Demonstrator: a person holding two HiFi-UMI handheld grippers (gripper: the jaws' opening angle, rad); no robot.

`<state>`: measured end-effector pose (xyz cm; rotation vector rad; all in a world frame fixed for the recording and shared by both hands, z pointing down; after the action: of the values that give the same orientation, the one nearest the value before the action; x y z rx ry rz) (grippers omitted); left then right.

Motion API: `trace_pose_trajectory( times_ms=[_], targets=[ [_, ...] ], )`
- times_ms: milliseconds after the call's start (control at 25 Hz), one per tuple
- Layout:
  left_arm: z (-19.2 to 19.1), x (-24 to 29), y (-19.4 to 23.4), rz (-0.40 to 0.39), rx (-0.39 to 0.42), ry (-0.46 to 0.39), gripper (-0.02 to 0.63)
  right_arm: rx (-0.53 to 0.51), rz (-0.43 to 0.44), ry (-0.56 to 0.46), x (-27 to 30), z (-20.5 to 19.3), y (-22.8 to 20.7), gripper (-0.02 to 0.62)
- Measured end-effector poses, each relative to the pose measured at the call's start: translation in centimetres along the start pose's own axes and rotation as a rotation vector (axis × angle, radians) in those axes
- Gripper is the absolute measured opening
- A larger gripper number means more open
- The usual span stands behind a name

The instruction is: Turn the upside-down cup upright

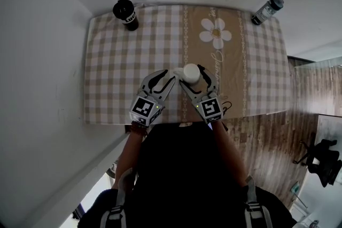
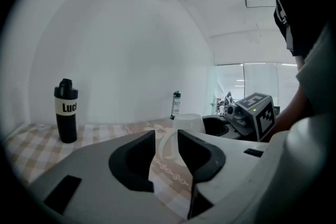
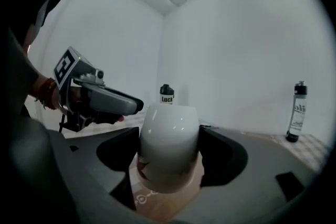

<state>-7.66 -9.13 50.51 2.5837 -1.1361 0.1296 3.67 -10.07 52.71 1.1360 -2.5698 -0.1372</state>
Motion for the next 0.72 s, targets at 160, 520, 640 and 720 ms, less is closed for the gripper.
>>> trace_pose_trajectory(
  times_ms=[160, 520, 640, 720],
  targets=[
    [-1.2, 0.1, 0.0, -0.005, -0.014, 0.024, 0.14, 0.007, 0.011, 0.07, 0.7, -1.8, 0.6, 0.368],
    [-2.6, 0.0, -0.2, 0.002, -0.042, 0.065, 0.14, 0.015, 0.051, 0.132, 1.8, -4.2, 1.0, 0.361],
    [-2.5, 0.1, -0.4, 0.001, -0.049, 0.064, 0.14, 0.022, 0.061, 0.147, 2.0, -4.7, 0.9, 0.353],
    [-2.6, 0.3, -0.5, -0.001, -0.051, 0.069, 0.14, 0.007, 0.072, 0.154, 2.0, -4.8, 1.0, 0.353]
  ],
)
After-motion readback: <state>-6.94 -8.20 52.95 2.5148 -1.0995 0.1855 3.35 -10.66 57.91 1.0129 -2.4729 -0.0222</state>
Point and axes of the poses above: the fingertips, and each gripper's own axes: x forward along the fingers, y to its left, z out of its top, the point moved 4 cm from there along -x, backward along the fingers, and after that the axes turned 8 degrees about -x, right-handed, at the moved point
